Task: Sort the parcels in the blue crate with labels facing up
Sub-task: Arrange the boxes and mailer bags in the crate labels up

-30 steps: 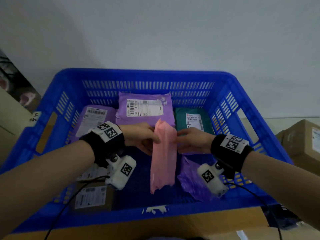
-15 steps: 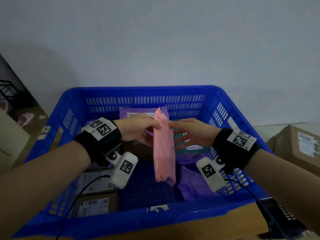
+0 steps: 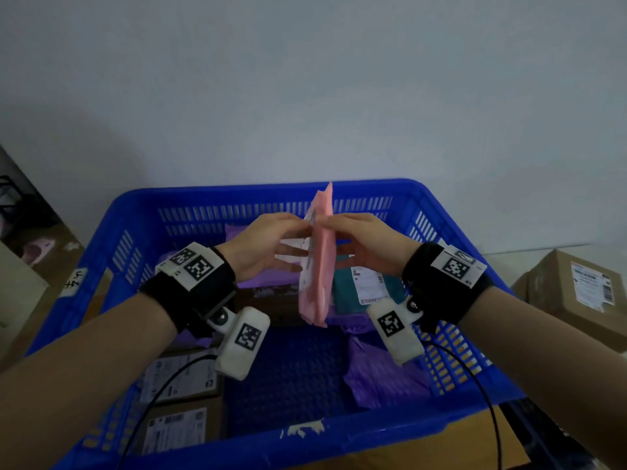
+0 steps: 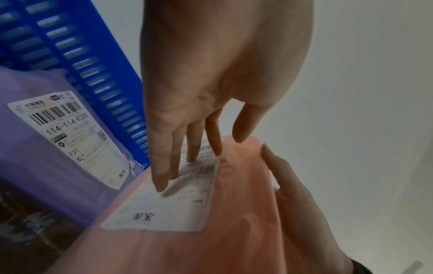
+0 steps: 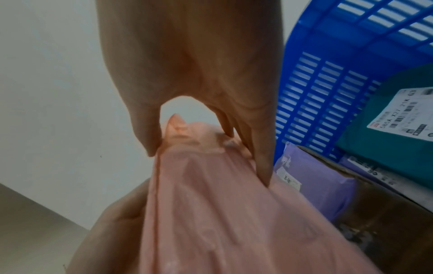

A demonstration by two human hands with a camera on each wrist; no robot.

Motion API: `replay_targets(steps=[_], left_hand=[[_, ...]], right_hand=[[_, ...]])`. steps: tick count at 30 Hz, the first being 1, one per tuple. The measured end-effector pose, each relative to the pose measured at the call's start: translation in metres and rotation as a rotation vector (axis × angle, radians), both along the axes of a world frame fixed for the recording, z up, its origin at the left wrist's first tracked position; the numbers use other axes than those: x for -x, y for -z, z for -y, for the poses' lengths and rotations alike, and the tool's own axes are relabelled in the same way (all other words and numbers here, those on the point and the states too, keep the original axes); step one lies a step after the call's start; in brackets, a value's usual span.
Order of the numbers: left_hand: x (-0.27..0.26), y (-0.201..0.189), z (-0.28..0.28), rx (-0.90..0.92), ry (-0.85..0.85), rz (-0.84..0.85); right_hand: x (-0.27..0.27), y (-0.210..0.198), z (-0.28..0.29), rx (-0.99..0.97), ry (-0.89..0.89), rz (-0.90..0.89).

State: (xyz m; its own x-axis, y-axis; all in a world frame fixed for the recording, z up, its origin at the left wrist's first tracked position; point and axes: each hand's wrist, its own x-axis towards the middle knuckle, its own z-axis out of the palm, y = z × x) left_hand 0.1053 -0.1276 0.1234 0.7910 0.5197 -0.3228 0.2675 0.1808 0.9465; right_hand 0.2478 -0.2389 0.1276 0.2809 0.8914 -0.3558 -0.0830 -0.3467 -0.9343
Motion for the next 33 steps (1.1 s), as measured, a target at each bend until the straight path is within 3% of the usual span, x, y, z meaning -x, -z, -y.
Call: replay_targets(steps=[7,12,14,16,18,22,30,33], left_hand=[[-0.007,0.007,-0.010,-0.124,-0.064,0.052],[-0.010,0.011,-0.028,-0.241,-0.261,0.036],[-0.007,0.017,-0.034,-0.147,-0.194,-0.019],[-0.003,0.023,-0.036,0.089,-0.067,0.029],[-0.003,0.029,-0.037,0.209,-0.021,0.098],[-0.014,0.038,-0.033,0.264,-0.015,0.170],[-0.052,0.054,-0.002,0.245,0.015,0.097],[-0.063,0.060,0.004,0.243,-0.057,0.088]], right_hand=[[-0.006,0.000,-0.013,-0.099,0.193,-0.013],[-0.023,-0.002,-0.016,-0.207,0.216,-0.136],[-0.031,-0.005,-0.014,-0.241,0.205,-0.186],[-0.041,-0.006,-0.012,-0.242,0.186,-0.200],[-0.051,-0.002,-0.009,-0.217,0.173,-0.197],[-0.063,0.005,0.003,-0.165,0.153,-0.190],[-0.081,0.019,0.023,-0.096,0.216,-0.196],[-0.088,0.016,0.031,-0.049,0.167,-0.173]])
